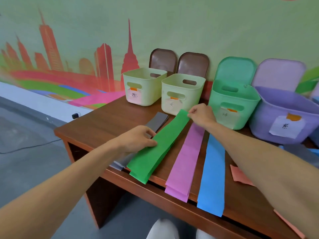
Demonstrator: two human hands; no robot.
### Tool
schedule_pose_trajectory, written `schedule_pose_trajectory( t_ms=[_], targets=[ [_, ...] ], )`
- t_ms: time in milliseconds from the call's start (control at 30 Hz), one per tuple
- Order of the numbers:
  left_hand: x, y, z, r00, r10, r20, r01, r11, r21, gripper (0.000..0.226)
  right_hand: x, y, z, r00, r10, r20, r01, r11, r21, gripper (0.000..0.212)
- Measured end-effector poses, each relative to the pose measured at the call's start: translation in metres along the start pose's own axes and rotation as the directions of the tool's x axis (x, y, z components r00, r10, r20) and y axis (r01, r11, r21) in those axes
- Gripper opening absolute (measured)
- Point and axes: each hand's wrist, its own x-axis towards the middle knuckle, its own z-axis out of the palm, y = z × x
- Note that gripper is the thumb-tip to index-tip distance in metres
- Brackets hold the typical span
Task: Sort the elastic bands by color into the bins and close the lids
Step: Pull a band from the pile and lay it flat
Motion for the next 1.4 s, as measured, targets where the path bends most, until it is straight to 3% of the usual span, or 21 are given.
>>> schedule_pose_trajectory(
  t_ms=[267,767,1067,1333,1400],
  targets=[
    [0.009,-0.013,0.004,0.993,-0.018,-0.120,0.036,0.987,0.156,0.032,0.010,0.001,0.028,0.998,0.027,0.056,-0.022,0.997,-0.077,0.013],
    [0.007,-0.013,0.007,0.995,-0.015,-0.101,0.048,0.939,0.340,0.044,0.015,-0.001,0.036,0.996,0.035,0.086,-0.023,0.991,-0.131,0.008],
    [0.002,-0.003,0.018,0.990,0.091,-0.107,0.019,0.671,0.742,0.036,0.006,-0.006,0.033,0.998,-0.050,0.045,0.060,0.968,-0.244,0.015],
    [-0.004,0.011,0.035,0.969,0.225,-0.105,0.017,0.363,0.932,0.005,-0.010,0.009,-0.013,0.973,-0.223,0.056,0.229,0.963,-0.140,0.021],
    [-0.003,0.017,0.042,0.960,0.257,-0.111,0.010,0.362,0.932,0.020,-0.017,0.019,-0.032,0.963,-0.244,0.115,0.258,0.959,-0.120,0.017]
  ],
)
